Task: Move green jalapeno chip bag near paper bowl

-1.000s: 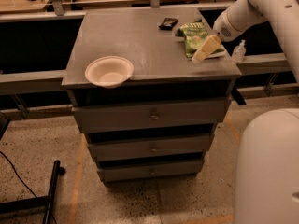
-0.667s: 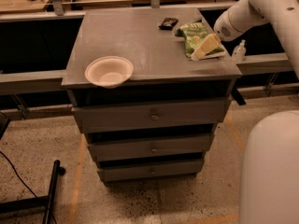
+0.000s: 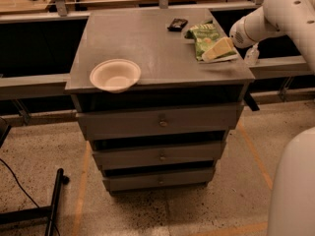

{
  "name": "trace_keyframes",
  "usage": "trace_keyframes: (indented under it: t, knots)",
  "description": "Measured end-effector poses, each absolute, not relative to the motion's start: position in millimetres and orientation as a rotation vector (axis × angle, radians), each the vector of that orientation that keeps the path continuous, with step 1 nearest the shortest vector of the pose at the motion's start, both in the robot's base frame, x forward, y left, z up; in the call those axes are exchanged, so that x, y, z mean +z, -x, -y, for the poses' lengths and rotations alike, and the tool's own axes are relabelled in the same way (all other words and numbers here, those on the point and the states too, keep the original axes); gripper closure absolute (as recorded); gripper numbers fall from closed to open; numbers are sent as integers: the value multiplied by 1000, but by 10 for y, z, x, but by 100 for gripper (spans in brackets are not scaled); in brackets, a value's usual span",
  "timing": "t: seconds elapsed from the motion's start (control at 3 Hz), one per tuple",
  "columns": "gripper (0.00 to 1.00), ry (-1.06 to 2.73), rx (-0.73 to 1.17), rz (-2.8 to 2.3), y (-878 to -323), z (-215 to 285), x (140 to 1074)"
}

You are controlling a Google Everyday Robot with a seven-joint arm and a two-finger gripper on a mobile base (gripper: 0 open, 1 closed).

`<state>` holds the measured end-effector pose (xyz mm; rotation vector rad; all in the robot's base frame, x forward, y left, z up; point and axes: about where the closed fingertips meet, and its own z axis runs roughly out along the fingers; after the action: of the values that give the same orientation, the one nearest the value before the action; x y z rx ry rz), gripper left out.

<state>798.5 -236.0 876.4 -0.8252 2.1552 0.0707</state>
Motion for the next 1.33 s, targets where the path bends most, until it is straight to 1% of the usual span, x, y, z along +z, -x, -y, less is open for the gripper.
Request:
trace_keyframes:
  t: [0.33,0.67,1.33]
  knots:
    - [0,779,112,-2182,-8022,2281,8538]
    - [16,769,145,-2191,-8066,2178,8378]
    - [63,773,173,-2190,-8081,2105,8336]
